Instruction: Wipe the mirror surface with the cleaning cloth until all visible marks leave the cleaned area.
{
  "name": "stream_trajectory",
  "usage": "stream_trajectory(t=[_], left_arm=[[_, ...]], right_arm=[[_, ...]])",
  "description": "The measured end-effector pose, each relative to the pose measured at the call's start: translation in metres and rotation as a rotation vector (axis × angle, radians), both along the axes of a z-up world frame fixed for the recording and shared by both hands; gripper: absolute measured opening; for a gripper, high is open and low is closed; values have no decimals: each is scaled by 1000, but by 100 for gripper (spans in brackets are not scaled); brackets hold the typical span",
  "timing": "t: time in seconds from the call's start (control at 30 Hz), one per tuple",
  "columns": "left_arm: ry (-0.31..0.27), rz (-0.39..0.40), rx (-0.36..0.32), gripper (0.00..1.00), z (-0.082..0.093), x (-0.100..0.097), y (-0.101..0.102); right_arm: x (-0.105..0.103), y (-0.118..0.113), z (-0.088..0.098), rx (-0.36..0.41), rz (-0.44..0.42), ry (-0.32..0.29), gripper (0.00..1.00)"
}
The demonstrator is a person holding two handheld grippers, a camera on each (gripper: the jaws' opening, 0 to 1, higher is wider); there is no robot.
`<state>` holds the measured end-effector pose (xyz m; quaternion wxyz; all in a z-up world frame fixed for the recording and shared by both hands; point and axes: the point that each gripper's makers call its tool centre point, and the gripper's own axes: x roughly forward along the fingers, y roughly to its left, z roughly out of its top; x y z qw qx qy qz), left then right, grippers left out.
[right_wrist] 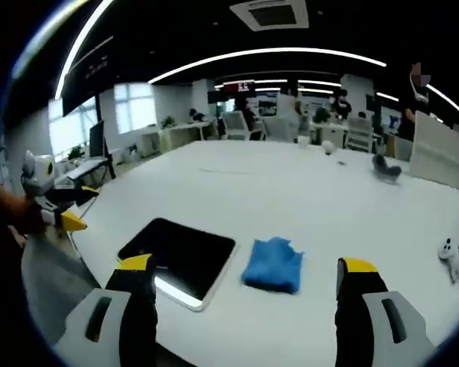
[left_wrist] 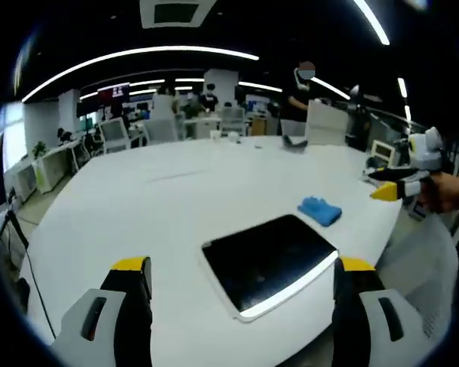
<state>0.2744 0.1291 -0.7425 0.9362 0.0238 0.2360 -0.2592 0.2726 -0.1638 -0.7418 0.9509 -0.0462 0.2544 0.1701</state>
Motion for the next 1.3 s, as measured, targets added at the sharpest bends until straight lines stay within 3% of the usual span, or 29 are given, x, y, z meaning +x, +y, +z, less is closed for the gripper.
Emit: stream_trajectory(t=[0.03,0.07,0.13,0.2,0.33,0.4,0.5,0.63,0.67,0.7,0.77,0.8,0.9,0.97,1.07,1.3], left_arm=[[11,18,2,99,-2,0,4],[15,32,-2,99,-5,0,7],[21,46,-12,99,-7,2,10],[11,51,-23,99,-4,3,8],[16,-3,17,99,-12,0,-2],[25,-18,10,99,-13,-2,-4],[21,-28,-28,99,-6,-2,-6],[-3,29,-80,99,12,4,0],[-2,53,-86,99,16,7,4],[1,69,-86,99,17,8,6],[-6,71,-103,99,17,8,5],[-25,69,-81,99,13,8,5],[24,17,-20,99,-4,0,-1],[1,-24,-11,99,-2,0,-11],[16,-68,42,99,-12,-5,-17],[33,-61,37,99,-14,-5,-17]], right_arm=[[1,-1,1,-42,14,-26,98],[2,1,3,-38,18,-45,98],[-1,-2,-1,36,-18,18,99],[-1,-9,0,51,-52,21,99],[-9,-8,-8,37,-45,32,100],[-5,-5,0,108,-78,19,100],[-8,4,-2,117,-32,50,100],[-7,-1,16,145,-66,12,99],[-1,0,27,166,-71,-48,98],[-1,-1,25,142,-58,-51,97],[-2,-6,5,60,-46,-1,97],[-8,-5,-8,87,-67,80,97],[-3,-2,1,63,-51,13,97],[-6,0,-6,53,-42,42,95],[-6,2,-7,46,-39,45,93],[-9,12,-9,56,11,41,91]])
